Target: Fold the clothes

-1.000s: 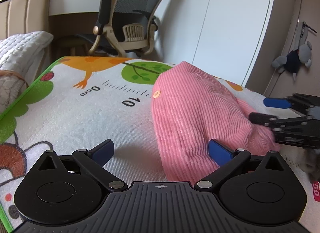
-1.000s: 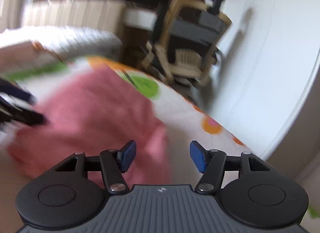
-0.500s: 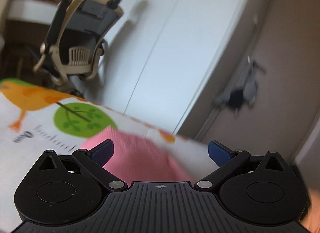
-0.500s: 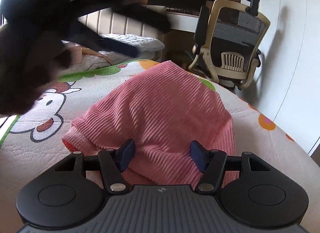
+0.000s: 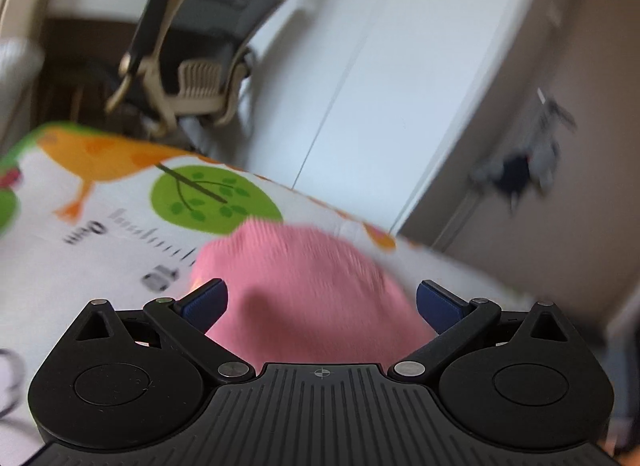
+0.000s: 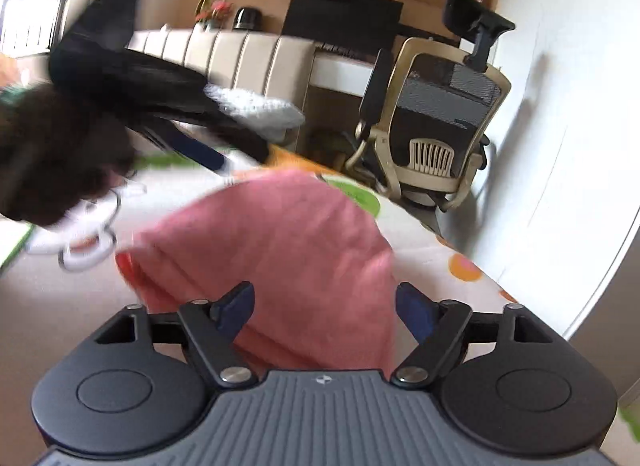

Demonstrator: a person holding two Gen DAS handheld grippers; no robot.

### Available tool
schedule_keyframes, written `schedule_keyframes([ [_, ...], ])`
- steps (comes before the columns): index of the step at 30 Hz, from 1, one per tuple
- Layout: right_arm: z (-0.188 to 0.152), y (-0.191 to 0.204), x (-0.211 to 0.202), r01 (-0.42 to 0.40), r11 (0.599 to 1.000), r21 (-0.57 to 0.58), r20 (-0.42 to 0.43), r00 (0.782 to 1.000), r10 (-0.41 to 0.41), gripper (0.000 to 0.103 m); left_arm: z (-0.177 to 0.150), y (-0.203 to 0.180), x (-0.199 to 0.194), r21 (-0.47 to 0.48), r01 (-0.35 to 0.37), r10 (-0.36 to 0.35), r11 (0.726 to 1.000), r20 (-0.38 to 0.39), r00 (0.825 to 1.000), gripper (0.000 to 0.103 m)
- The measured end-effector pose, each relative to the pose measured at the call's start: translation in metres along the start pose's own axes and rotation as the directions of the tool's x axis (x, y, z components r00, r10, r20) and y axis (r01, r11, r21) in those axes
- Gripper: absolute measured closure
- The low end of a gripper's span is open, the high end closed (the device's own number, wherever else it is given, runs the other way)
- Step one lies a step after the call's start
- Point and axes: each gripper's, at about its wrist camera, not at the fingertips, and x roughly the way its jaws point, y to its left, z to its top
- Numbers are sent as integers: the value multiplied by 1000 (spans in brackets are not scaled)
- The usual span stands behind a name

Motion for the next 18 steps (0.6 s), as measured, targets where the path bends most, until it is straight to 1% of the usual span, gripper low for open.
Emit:
schedule_keyframes([
  [1, -4, 1, 0, 5, 999, -35, -16, 1000, -6, 21, -11, -7, -8, 58, -5, 6, 998, -18, 1000, 0],
  [3, -12, 9, 5, 26, 993, -118, -42, 999, -31, 21, -34, -20, -17, 163, -1, 13, 987, -69, 998, 0],
  [4, -14, 14, 8, 39, 987, -154, -47, 998, -47, 29, -43, -26, -17, 212, -14, 34, 977, -91, 995, 0],
  [5, -15, 20, 12, 52, 980, -190, -52, 997, -63, 38, -52, -31, -16, 260, -27, 58, 965, -112, 992, 0],
  [6, -16, 25, 15, 68, 973, -222, -51, 995, -81, 64, -59, -37, -14, 308, -59, 100, 950, -119, 988, 0],
  [7, -11, 25, 16, 91, 970, -225, -34, 994, -101, 81, -63, -40, -11, 347, -96, 144, 933, -116, 983, 0],
  [8, -3, 21, 12, 116, 974, -193, -4, 993, -119, 84, -65, -41, -9, 372, -139, 191, 918, -105, 976, 0],
  [10, 11, 14, 3, 156, 978, -140, 48, 987, -150, 84, -62, -37, -10, 378, -217, 263, 900, -73, 962, 0],
  [11, 14, 11, -2, 159, 977, -139, 58, 987, -152, 84, -59, -33, -12, 367, -248, 288, 897, -58, 956, 0],
  [13, 17, 8, -11, 164, 976, -144, 67, 986, -156, 83, -56, -24, -18, 329, -280, 311, 902, -44, 950, 0],
  [15, 8, 9, -10, 153, 973, -170, 20, 988, -152, 82, -55, -16, -23, 298, -307, 332, 904, -36, 943, 0],
  [16, 0, 8, -8, 134, 977, -168, -12, 990, -138, 78, -56, -14, -25, 288, -314, 338, 905, -36, 941, 0],
  [18, -14, 8, -8, 86, 987, -137, -64, 993, -95, 77, -59, -13, -27, 272, -305, 329, 913, -46, 943, 0],
])
